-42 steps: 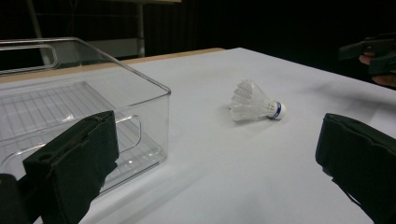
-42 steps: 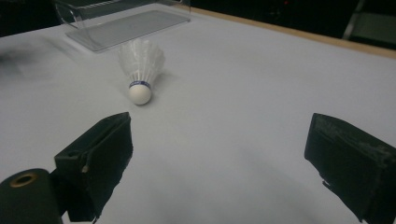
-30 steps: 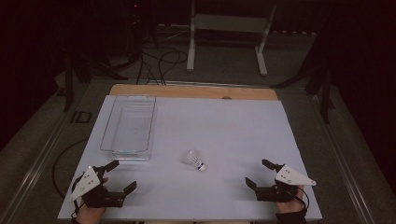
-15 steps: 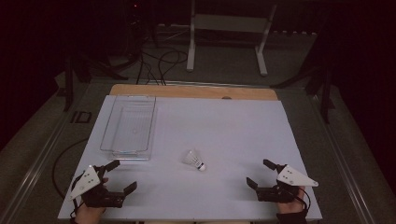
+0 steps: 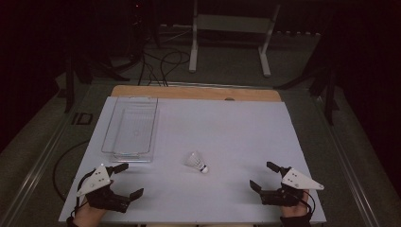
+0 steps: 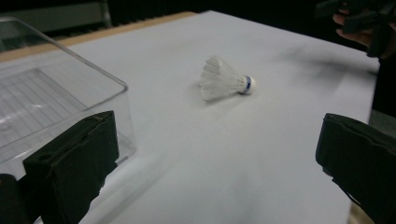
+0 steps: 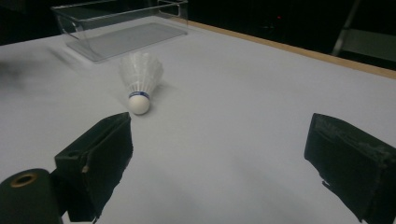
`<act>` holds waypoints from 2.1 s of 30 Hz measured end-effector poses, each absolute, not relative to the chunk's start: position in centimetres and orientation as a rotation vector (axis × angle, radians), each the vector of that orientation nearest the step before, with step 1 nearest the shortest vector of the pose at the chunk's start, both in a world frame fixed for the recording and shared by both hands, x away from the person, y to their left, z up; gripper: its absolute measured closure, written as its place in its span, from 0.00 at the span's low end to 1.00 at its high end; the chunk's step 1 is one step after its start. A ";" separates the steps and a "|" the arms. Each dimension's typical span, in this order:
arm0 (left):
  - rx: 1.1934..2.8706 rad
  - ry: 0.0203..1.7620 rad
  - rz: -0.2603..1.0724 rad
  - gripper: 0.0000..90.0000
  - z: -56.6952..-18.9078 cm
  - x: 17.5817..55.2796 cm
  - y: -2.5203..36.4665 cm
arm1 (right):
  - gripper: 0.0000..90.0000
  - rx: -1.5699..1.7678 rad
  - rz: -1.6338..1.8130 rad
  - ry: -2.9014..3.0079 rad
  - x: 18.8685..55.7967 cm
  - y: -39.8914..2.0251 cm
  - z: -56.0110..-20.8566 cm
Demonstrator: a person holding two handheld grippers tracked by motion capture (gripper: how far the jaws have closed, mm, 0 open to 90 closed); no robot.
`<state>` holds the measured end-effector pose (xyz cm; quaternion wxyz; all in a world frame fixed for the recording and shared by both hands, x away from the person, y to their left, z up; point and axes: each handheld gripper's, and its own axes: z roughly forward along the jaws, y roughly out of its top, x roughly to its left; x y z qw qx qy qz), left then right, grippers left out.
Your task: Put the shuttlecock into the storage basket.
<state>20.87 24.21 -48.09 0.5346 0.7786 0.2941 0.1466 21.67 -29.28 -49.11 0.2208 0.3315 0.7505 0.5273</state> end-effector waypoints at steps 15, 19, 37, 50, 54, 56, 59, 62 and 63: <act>2.071 0.647 0.274 0.00 -47.1 21.9 23.0 | 0.09 0.901 1.446 2.080 21.5 -29.1 -49.1; 2.123 0.633 0.237 0.00 -46.8 22.2 22.5 | 0.09 0.900 1.448 2.080 21.5 -29.1 -49.0; 2.309 0.591 0.186 0.00 -45.9 23.1 20.0 | 0.09 0.907 1.457 2.094 21.6 -29.0 -49.2; 2.371 0.582 0.096 0.00 -45.2 23.8 18.6 | 0.09 0.914 1.460 2.101 21.6 -29.0 -49.2; 2.418 0.572 0.093 0.00 -45.0 24.0 18.1 | 0.09 0.913 1.457 2.114 21.7 -28.9 -49.3; 2.433 0.566 0.086 0.00 -45.0 24.2 17.9 | 0.09 0.912 1.453 2.116 21.7 -28.9 -49.3; 2.453 0.550 0.089 0.00 -44.9 24.3 17.5 | 0.09 0.914 1.453 2.110 21.7 -28.9 -49.3; 2.460 0.541 0.077 0.00 -44.6 24.5 17.1 | 0.09 0.914 1.451 2.111 21.7 -29.0 -49.3; 2.468 0.534 0.073 0.00 -44.5 24.6 16.9 | 0.09 0.916 1.452 2.111 21.7 -28.9 -49.3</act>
